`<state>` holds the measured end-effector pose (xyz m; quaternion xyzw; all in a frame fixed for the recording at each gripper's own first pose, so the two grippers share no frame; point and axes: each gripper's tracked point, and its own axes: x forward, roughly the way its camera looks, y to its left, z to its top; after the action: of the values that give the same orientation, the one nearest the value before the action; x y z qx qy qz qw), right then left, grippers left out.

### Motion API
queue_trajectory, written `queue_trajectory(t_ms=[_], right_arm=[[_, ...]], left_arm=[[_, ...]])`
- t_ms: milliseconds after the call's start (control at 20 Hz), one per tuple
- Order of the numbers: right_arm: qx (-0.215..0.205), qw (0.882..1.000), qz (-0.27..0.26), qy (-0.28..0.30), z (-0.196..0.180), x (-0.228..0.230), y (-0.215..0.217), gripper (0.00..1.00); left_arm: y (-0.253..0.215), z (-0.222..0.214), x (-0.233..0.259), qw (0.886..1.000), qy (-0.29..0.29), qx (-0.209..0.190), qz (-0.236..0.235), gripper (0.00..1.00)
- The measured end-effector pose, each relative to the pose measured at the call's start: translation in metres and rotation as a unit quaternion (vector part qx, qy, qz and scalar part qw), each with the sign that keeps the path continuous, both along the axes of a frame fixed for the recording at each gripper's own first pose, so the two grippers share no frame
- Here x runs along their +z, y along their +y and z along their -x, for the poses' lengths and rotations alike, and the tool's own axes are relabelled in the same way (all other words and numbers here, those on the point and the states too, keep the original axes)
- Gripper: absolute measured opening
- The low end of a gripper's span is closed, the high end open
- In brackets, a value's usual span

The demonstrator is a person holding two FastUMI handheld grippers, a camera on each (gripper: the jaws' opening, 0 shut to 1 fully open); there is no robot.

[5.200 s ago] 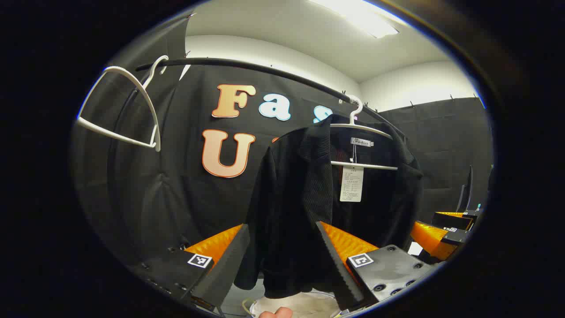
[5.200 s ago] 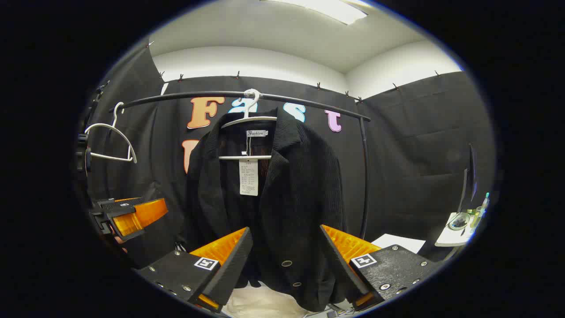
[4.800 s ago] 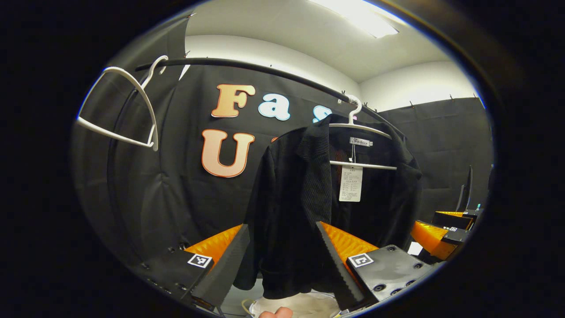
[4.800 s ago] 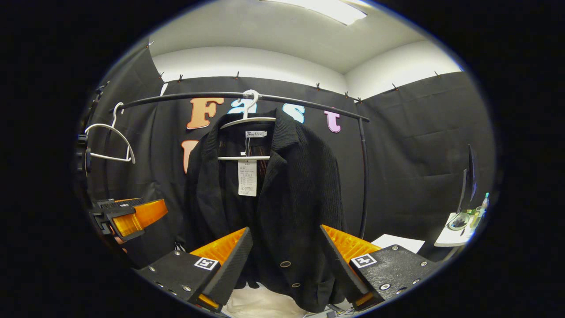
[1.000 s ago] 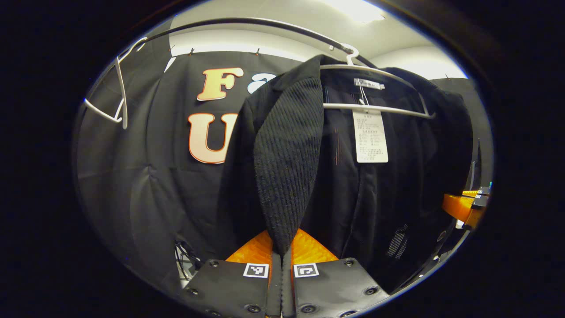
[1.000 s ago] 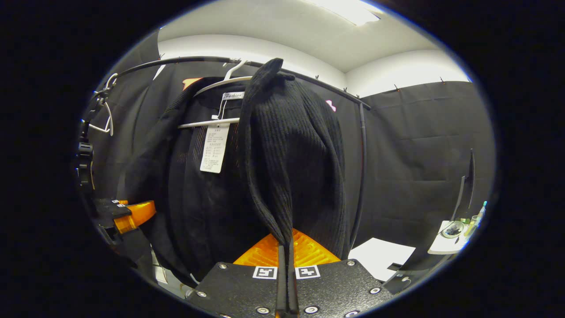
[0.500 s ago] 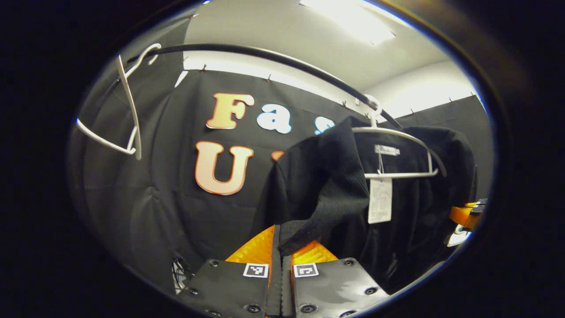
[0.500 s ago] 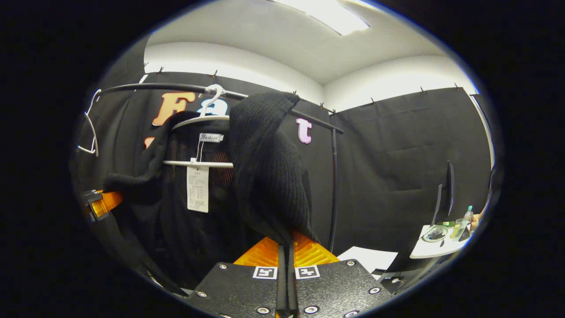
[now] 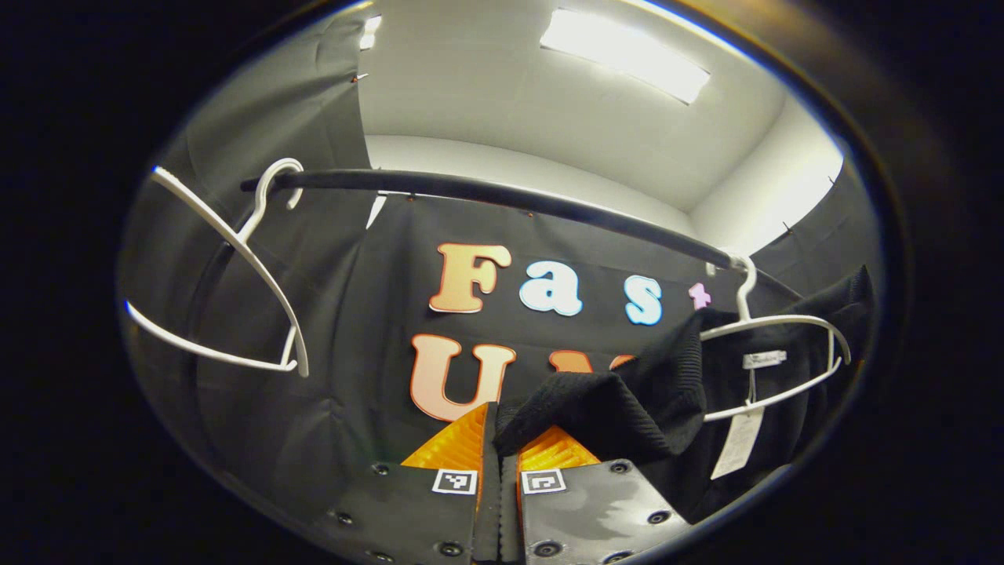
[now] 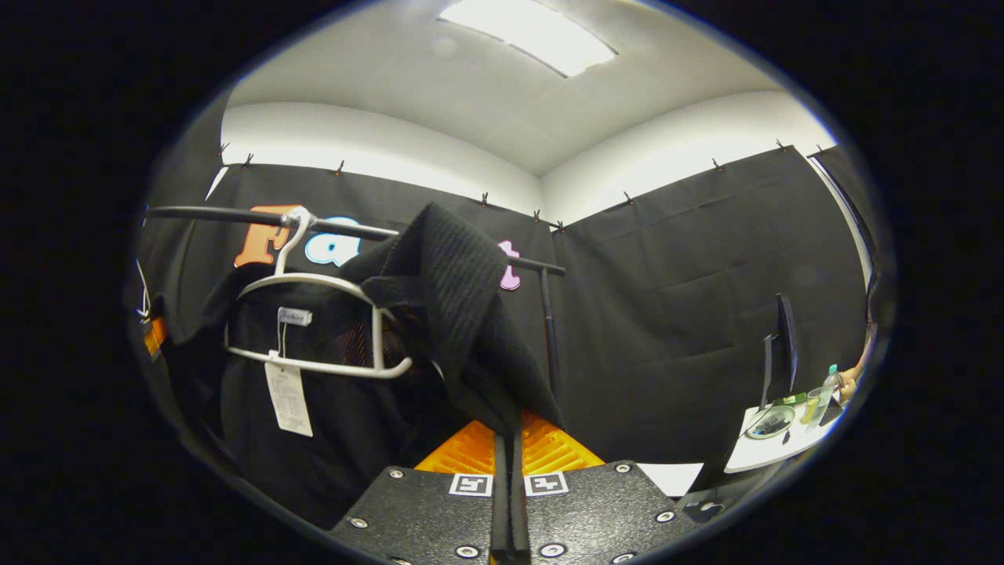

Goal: Grasp the clothes on the hanger with both hands and then place them into the laundry hamper below.

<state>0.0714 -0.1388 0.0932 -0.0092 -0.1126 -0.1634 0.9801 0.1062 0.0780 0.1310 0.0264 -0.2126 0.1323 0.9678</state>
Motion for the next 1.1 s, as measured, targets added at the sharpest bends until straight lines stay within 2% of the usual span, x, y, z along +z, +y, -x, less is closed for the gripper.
queue_trajectory(t_ms=[150, 200, 300, 400, 750, 850, 900, 1100], right_arm=[[-0.003, 1.000, -0.002, 0.001, -0.017, 0.003, -0.017, 0.00], [-0.003, 1.000, -0.005, 0.000, -0.023, 0.002, -0.020, 0.00], [-0.002, 1.000, -0.012, 0.006, -0.039, -0.006, -0.025, 0.00], [-0.001, 1.000, -0.015, 0.016, -0.052, -0.019, -0.025, 0.00], [0.040, 0.998, -0.020, 0.053, -0.078, -0.069, 0.016, 0.00], [0.054, 0.996, -0.019, 0.063, -0.078, -0.083, 0.030, 0.00], [0.062, 0.996, -0.021, 0.067, -0.078, -0.088, 0.036, 0.00], [0.079, 0.994, -0.023, 0.077, -0.079, -0.096, 0.056, 0.00]], left_arm=[[0.012, -0.010, 0.013, 1.000, -0.017, 0.020, -0.007, 0.03], [0.011, -0.012, 0.015, 0.999, -0.024, 0.023, -0.009, 0.07], [0.016, -0.013, 0.024, 0.999, -0.040, 0.033, -0.012, 0.04], [0.022, -0.013, 0.036, 0.997, -0.058, 0.043, -0.010, 0.07], [0.042, -0.019, 0.046, 0.994, -0.065, 0.082, -0.024, 0.07], [0.046, -0.028, 0.044, 0.994, -0.061, 0.085, -0.026, 0.10], [0.049, -0.033, 0.040, 0.994, -0.055, 0.088, -0.024, 0.07], [0.056, -0.046, 0.040, 0.993, -0.056, 0.100, -0.019, 0.07]])
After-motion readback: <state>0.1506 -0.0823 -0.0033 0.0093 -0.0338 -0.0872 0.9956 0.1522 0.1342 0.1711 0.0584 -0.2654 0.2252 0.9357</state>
